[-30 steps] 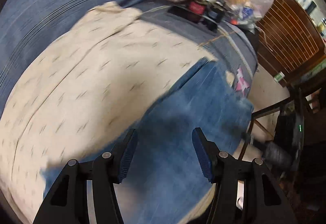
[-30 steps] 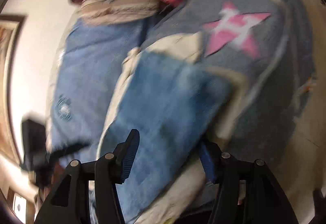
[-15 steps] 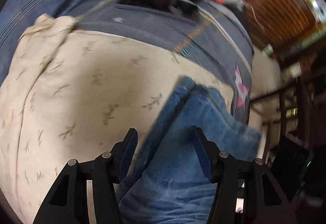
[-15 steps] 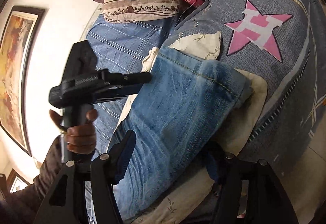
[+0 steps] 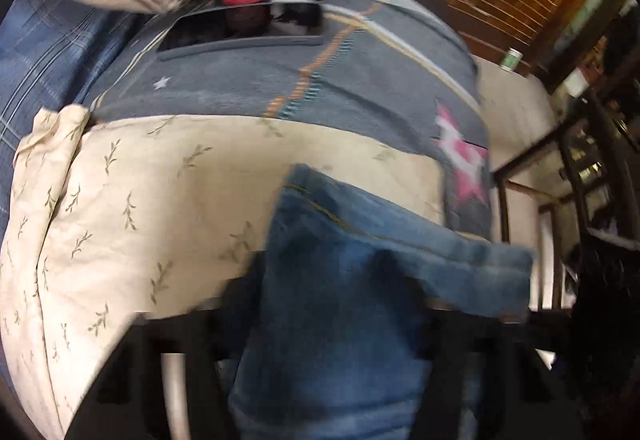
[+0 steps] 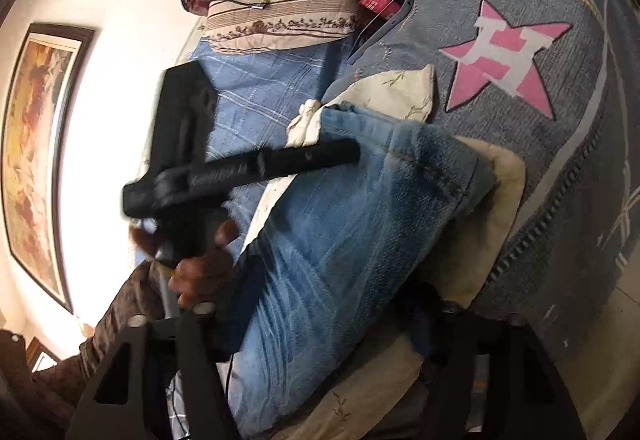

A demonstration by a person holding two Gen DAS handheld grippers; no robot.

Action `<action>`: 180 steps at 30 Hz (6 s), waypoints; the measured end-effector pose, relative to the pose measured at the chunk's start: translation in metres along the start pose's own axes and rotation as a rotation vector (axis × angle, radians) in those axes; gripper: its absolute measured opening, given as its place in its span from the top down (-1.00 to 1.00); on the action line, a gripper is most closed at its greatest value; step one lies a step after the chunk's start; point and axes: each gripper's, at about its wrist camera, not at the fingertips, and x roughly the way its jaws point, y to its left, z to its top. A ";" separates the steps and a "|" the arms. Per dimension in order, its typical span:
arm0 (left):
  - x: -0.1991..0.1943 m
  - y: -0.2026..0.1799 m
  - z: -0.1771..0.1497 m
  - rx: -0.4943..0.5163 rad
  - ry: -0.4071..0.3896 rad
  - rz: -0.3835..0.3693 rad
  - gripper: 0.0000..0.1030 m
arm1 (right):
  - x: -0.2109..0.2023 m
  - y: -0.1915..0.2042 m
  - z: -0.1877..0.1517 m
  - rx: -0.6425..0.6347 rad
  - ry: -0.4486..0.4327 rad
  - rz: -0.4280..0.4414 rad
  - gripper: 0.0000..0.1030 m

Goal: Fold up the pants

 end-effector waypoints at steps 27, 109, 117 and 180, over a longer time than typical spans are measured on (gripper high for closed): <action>-0.171 0.031 -0.219 -0.633 -0.118 0.205 0.75 | 0.028 0.211 -0.113 -0.809 0.259 -0.094 0.59; -0.183 0.072 -0.373 -1.234 -0.353 -0.056 0.58 | 0.098 0.201 -0.006 -0.406 0.404 -0.094 0.15; -0.173 0.073 -0.363 -1.199 -0.336 -0.073 0.35 | 0.075 0.173 -0.086 -0.100 0.714 0.097 -0.21; -0.131 -0.005 -0.364 -1.028 -0.113 -0.036 0.49 | 0.129 0.193 -0.044 -0.545 0.511 -0.125 0.35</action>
